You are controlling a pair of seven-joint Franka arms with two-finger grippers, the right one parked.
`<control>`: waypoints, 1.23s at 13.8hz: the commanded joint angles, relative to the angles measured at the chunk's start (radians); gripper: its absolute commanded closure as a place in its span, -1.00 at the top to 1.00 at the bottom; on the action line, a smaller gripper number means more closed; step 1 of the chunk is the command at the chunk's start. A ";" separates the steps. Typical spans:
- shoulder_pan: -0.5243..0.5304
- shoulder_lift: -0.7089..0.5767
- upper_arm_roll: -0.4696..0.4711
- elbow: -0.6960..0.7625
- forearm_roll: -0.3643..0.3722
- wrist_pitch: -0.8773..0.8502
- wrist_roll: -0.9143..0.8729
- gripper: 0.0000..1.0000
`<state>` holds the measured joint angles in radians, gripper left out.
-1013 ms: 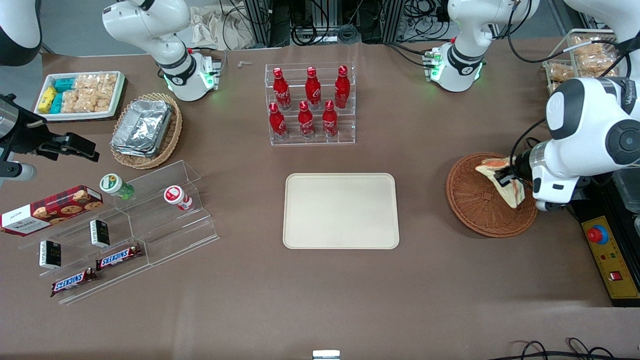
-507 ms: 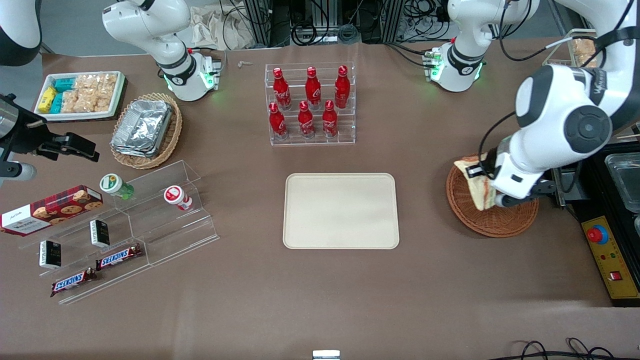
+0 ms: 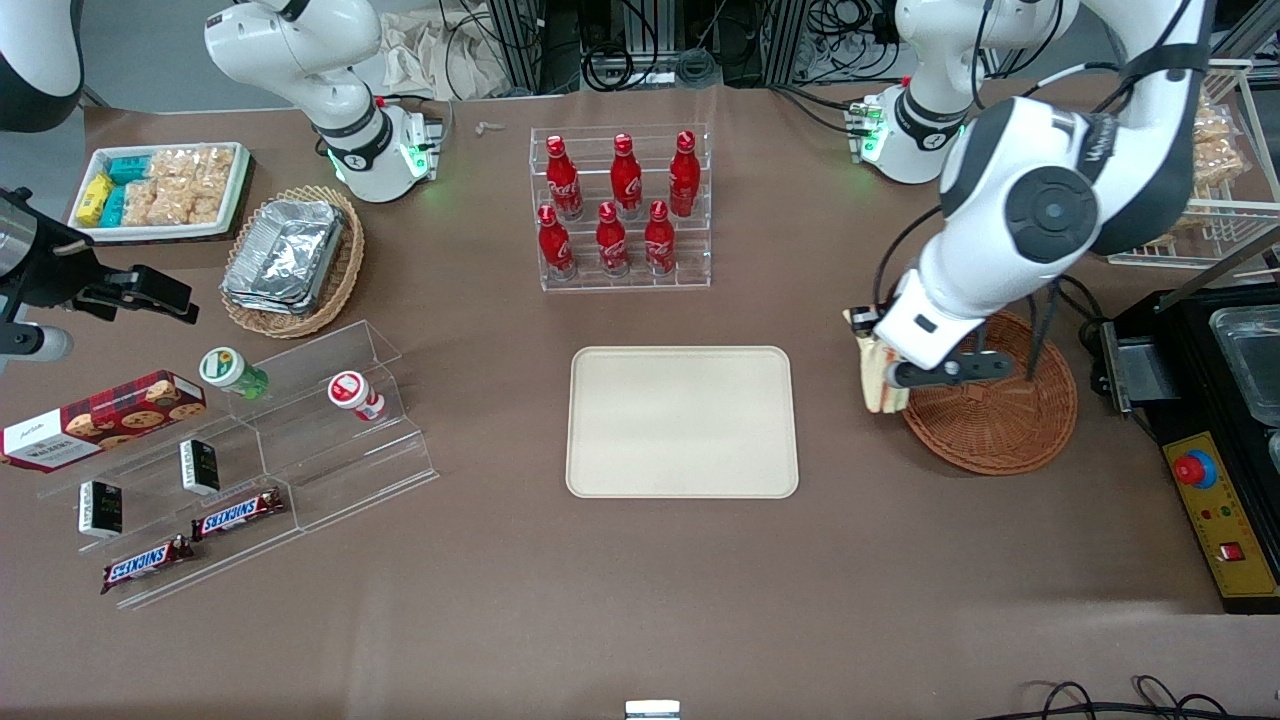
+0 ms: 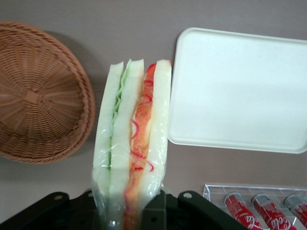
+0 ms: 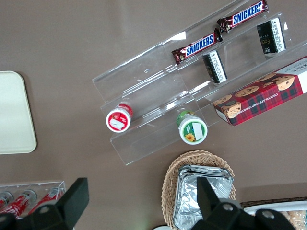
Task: Place sandwich from basket to tray
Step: 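Carry the sandwich with the left gripper over the cream tray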
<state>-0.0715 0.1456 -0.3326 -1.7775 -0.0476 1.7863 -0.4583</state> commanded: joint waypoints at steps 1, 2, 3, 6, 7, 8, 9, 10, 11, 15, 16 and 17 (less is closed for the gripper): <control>-0.020 0.043 -0.032 0.027 0.037 0.036 0.017 -1.00; -0.030 0.048 -0.032 0.026 0.046 0.047 0.004 -1.00; -0.054 0.075 -0.036 0.027 0.063 0.068 0.000 -1.00; -0.149 0.162 -0.037 0.039 0.177 0.120 -0.187 -1.00; -0.174 0.184 -0.036 0.039 0.196 0.146 -0.232 -1.00; -0.177 0.204 -0.036 0.039 0.195 0.175 -0.235 -1.00; -0.179 0.227 -0.036 0.038 0.193 0.201 -0.237 -1.00; -0.179 0.257 -0.036 0.039 0.195 0.225 -0.235 -1.00; -0.179 0.288 -0.036 0.039 0.199 0.252 -0.232 -1.00; -0.186 0.403 -0.032 0.039 0.215 0.353 -0.232 -1.00; -0.186 0.432 -0.032 0.039 0.254 0.373 -0.244 -1.00; -0.186 0.454 -0.032 0.039 0.287 0.390 -0.250 -1.00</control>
<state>-0.2513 0.5470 -0.3632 -1.7728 0.1782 2.1560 -0.6761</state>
